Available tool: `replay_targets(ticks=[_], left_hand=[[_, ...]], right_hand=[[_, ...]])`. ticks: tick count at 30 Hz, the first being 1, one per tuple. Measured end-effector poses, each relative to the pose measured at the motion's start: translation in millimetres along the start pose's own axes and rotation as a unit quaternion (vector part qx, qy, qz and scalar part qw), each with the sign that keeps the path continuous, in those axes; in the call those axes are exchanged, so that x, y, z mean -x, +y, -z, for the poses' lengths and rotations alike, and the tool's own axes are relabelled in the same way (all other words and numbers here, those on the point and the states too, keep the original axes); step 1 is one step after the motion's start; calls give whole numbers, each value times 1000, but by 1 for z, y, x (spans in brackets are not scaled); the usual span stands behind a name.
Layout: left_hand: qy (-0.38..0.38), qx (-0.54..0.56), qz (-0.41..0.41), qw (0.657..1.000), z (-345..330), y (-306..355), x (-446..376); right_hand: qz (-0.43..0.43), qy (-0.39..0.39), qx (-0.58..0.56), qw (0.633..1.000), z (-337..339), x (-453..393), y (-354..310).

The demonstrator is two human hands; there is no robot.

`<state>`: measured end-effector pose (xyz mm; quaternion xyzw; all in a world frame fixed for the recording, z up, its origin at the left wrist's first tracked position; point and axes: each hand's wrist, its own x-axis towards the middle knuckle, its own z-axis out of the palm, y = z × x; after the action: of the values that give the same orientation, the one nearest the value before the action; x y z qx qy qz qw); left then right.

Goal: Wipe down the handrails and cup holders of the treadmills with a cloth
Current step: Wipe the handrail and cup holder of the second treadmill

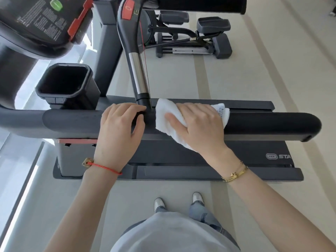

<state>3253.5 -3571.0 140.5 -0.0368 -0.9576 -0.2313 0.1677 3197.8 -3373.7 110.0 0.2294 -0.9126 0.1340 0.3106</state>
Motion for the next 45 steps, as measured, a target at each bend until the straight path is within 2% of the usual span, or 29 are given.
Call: replay_targets(ticks=[8,18,23,30,32,35,36,37,39,42,44,45], left_hand=[[-30,28,-48,998,-49,86,-18],[-59,47,-47,996,-117,195,-30],[-31,22,-26,999,-140,227,-31],[5,-36,-2,999,-157,246,-32],[11,-43,-6,999,-159,246,-31],[17,-47,-8,999,-160,246,-31],[19,-48,-9,999,-160,246,-31],[22,-51,-10,998,-161,246,-31],[28,-56,-13,998,-162,245,-31],[33,-63,-17,997,-164,244,-31],[40,-69,-20,997,-165,245,-31],[43,-71,-21,996,-166,245,-31]], right_hand=[[-30,9,35,999,38,32,92],[-62,8,48,997,88,70,211],[-174,-47,-93,979,101,79,244],[-154,-35,-165,974,101,111,250],[-189,-72,-202,958,104,99,258],[-280,-156,-325,890,105,75,274],[-291,-161,-334,882,103,74,276],[-291,-151,-326,887,102,77,275],[-261,-87,-284,918,101,90,268],[-167,2,-232,958,98,112,257],[-139,1,-214,967,100,110,256],[-156,-18,-209,965,102,103,257]])
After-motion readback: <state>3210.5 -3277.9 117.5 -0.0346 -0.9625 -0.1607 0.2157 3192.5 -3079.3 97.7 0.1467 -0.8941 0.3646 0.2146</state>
